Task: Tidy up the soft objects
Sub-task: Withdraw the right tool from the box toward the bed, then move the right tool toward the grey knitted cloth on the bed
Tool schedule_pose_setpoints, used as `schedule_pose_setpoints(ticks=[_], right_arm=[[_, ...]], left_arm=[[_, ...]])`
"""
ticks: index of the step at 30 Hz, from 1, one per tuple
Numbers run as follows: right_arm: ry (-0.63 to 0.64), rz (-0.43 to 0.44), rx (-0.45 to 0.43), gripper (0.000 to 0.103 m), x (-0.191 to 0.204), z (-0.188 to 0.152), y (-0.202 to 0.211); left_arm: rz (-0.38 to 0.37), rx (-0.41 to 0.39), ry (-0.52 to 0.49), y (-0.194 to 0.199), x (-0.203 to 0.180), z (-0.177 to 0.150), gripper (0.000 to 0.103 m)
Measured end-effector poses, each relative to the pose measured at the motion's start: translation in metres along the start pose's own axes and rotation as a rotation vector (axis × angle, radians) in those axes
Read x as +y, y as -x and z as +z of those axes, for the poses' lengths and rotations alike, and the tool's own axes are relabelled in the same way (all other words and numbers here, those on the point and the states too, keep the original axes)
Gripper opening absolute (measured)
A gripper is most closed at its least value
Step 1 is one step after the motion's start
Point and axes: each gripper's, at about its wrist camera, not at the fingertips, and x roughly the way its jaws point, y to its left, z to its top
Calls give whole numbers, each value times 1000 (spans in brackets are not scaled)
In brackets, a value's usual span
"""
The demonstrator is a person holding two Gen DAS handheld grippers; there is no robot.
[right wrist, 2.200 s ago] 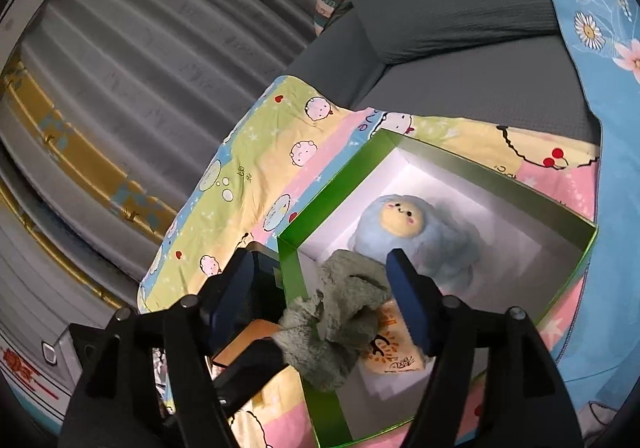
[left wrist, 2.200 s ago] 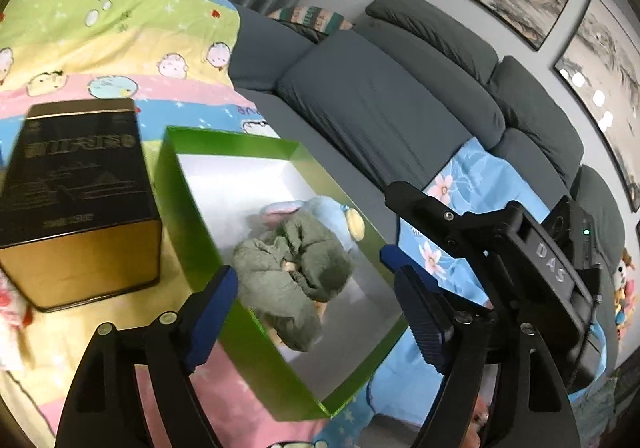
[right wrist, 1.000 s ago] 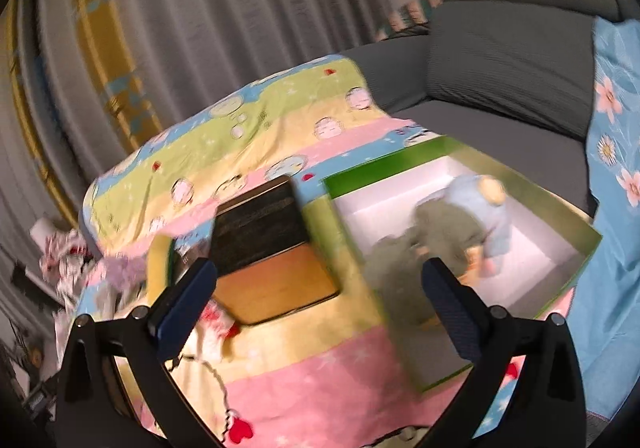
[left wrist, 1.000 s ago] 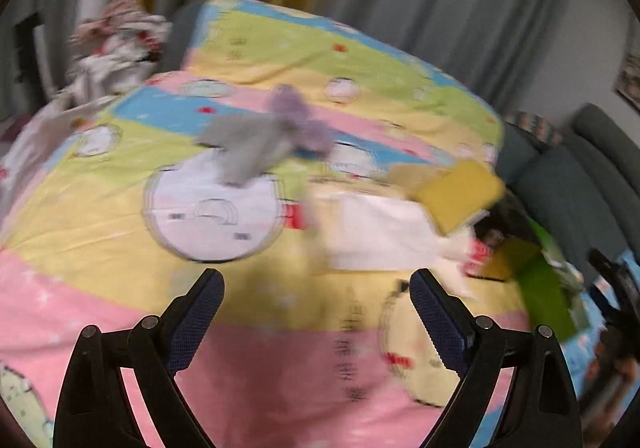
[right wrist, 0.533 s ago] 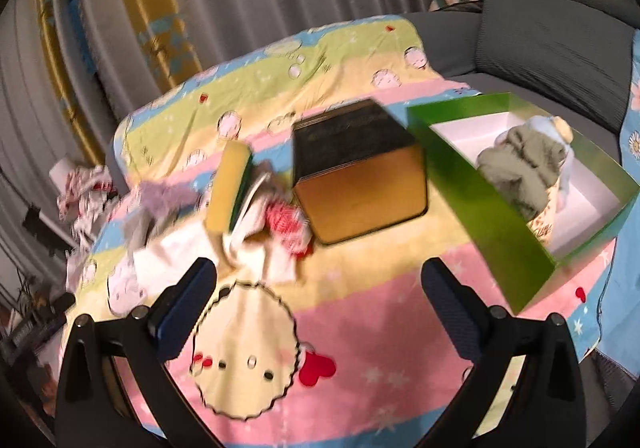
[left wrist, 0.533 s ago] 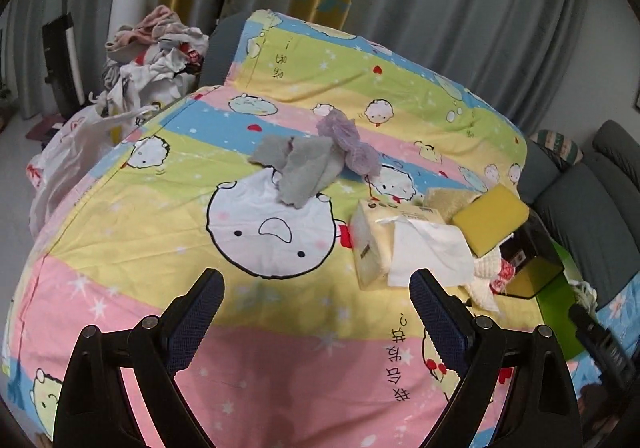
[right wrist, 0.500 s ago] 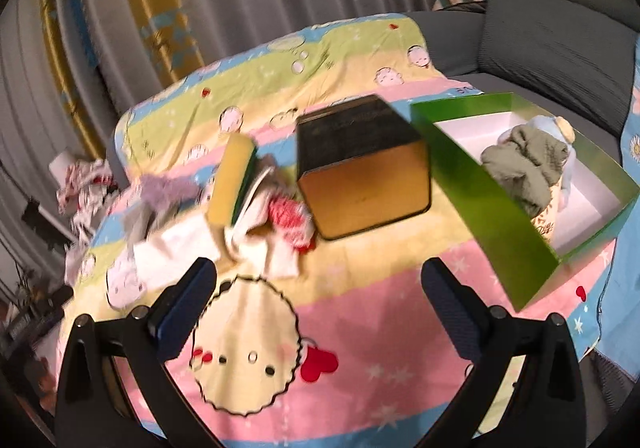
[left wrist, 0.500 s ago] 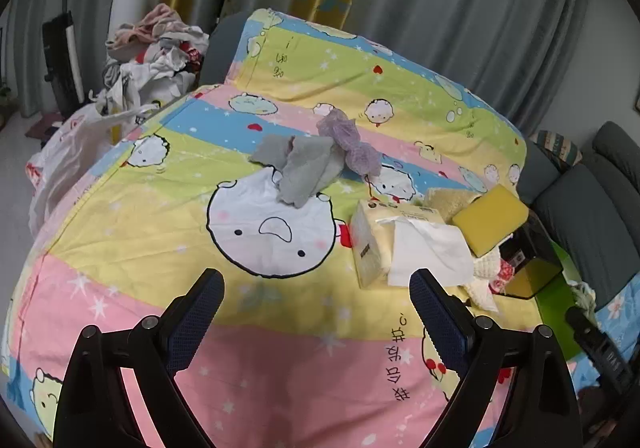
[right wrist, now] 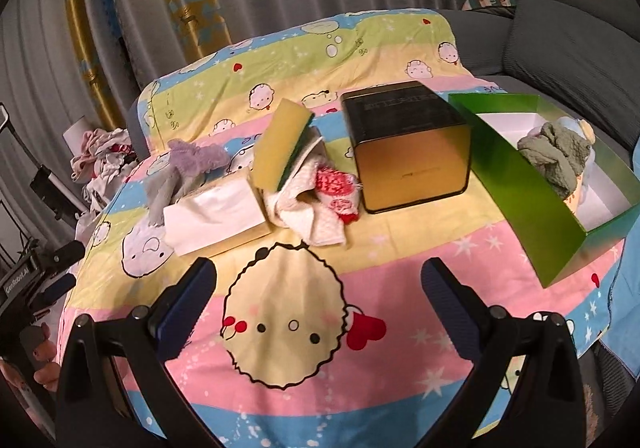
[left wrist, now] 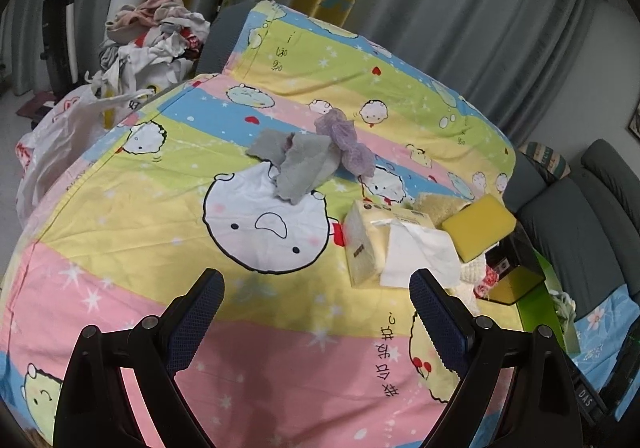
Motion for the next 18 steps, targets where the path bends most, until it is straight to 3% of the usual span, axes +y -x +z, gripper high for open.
schedule_pose_setpoints(ticks=[18], right_arm=[[32,58,-33,102,16,1,23]], left_arm=[[-38,7,-19,3,-4,0,94]])
